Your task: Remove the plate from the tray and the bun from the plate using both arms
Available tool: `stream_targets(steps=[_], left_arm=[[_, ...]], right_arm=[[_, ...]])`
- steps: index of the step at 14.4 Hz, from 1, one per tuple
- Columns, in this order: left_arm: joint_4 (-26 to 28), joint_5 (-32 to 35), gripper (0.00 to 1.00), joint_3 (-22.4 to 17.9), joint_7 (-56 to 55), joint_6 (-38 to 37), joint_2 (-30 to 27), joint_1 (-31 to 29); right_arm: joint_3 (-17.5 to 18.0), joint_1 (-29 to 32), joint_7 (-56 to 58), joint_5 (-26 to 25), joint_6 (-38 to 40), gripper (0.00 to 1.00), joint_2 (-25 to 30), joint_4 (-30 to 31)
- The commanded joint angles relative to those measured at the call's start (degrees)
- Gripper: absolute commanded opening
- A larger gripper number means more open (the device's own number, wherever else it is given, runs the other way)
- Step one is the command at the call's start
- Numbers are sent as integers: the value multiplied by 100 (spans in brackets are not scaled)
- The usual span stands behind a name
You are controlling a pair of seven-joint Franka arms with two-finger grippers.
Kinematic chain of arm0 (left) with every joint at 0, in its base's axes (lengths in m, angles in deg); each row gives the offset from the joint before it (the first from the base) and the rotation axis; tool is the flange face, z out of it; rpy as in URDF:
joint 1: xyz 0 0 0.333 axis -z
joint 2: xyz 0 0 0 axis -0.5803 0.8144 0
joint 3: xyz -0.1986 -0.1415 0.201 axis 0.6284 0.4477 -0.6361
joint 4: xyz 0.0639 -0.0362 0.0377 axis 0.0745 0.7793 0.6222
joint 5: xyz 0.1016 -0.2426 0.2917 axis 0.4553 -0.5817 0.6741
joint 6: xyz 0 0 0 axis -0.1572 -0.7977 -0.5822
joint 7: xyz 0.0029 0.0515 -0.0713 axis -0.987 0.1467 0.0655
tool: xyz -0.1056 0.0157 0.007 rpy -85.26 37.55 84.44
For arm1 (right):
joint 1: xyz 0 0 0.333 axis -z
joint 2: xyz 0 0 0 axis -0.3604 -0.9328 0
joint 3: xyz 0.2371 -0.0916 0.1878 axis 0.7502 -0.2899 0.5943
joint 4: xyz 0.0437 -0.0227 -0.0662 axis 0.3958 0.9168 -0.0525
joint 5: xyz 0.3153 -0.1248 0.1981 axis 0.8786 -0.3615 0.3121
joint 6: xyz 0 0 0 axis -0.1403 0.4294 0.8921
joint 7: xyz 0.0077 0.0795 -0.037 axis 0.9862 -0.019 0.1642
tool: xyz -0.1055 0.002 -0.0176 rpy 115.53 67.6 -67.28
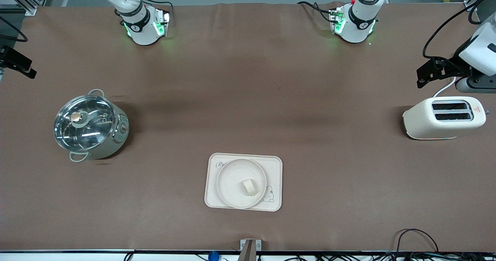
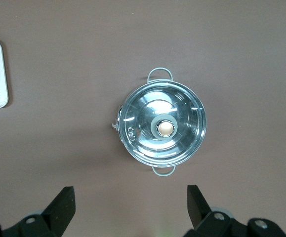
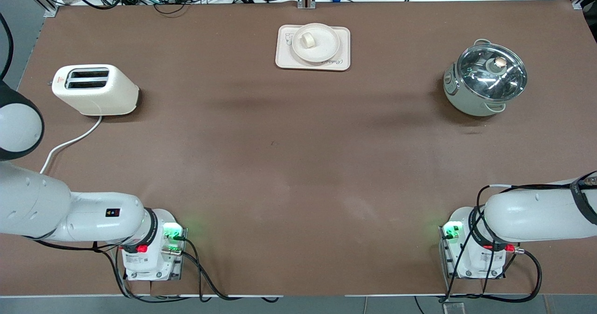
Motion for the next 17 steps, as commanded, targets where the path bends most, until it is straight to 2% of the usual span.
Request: stream_targets(steps=[1,9,13,16,17], left_arm=[[-61,-79,100,27,110,-61,-67,7],[-61,-114,100,62,49,-61,-50,-2],[-61,-544,100,53,-4,-237,-85,-55],[-52,-492,100,53,-39,-352,-102,-46],[-44,-457,100,62,-31,-352,-102,-46]], right_arm=[[8,30,-8,31,-22,100,106,133],[8,21,18,31,-14,100,97,97],[17,4,307,-22,-83,100,89,45],[26,-40,318,547,-295,100,-166,88],[26,-145,247,776,-347,100,-480,89]])
